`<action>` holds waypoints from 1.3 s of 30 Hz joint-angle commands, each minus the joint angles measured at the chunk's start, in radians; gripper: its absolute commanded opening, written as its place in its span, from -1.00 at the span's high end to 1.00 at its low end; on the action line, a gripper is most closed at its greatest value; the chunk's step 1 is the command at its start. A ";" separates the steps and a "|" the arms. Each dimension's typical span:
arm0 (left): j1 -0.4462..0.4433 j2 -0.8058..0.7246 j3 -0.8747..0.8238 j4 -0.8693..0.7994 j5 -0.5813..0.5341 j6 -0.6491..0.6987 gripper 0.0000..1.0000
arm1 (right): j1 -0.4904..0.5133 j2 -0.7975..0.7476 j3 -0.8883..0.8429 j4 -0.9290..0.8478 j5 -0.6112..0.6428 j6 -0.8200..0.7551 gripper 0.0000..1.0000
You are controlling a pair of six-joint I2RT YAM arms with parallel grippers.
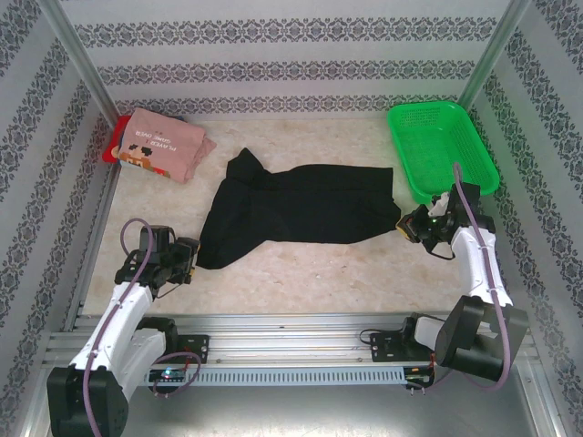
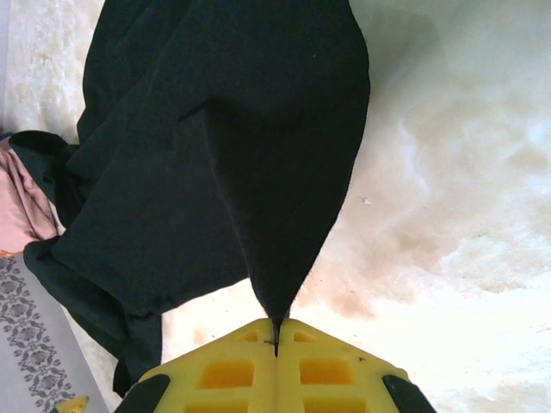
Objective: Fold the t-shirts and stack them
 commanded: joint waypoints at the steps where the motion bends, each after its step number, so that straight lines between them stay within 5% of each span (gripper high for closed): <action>1: 0.013 0.017 0.021 0.071 0.054 -0.051 -0.26 | -0.007 0.007 0.024 -0.025 -0.007 -0.037 1.00; 12: 0.013 0.031 -0.009 -0.015 0.062 -0.073 -0.22 | -0.007 0.024 0.028 -0.015 -0.004 -0.039 1.00; 25: 0.014 0.230 0.040 0.078 0.018 -0.040 -0.18 | -0.006 0.011 0.018 -0.020 0.007 -0.047 1.00; 39: 0.014 0.222 0.044 0.143 0.011 -0.078 -0.19 | -0.007 0.019 0.014 -0.009 0.010 -0.042 1.00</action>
